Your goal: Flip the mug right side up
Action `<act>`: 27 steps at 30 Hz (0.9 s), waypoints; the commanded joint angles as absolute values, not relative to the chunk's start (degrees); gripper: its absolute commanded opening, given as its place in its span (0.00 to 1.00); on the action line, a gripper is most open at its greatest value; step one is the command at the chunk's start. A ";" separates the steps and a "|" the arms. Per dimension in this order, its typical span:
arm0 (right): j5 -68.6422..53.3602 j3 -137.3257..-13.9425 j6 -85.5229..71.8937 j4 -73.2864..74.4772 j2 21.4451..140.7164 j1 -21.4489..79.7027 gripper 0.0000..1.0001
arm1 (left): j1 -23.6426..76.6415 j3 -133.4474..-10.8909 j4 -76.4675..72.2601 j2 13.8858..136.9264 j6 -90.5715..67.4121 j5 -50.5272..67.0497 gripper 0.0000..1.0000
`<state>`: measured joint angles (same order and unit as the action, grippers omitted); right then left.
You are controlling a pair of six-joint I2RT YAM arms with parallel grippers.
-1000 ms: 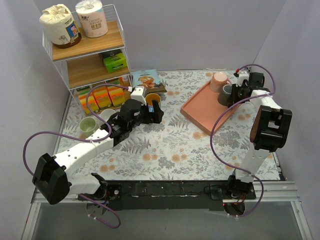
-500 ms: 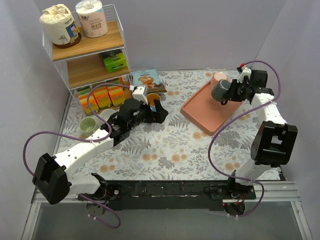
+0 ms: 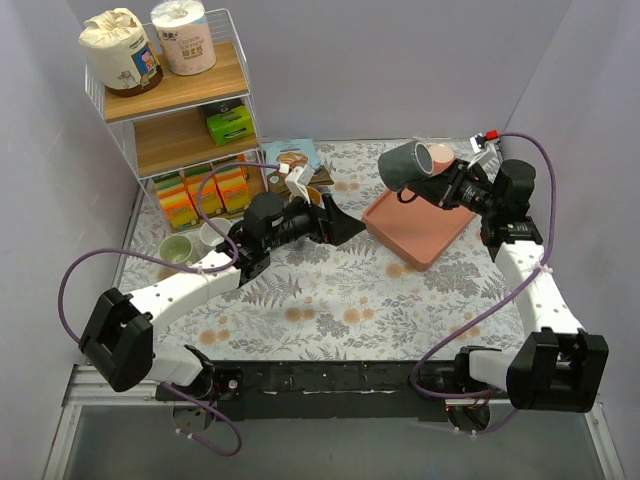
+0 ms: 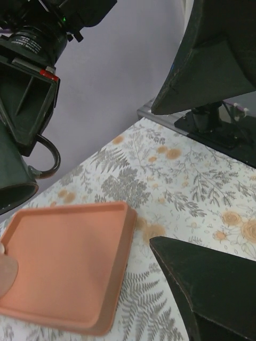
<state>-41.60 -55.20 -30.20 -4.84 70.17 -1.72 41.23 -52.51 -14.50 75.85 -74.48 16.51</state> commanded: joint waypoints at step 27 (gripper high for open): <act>-43.77 -58.45 -68.12 -43.07 59.41 10.98 0.01 | 41.49 -65.74 -50.53 87.01 -92.28 31.38 0.74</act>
<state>-45.56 -55.09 -65.14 -33.54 59.86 9.67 41.30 -62.11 -47.29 86.32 -90.43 30.81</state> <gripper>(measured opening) 0.209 0.768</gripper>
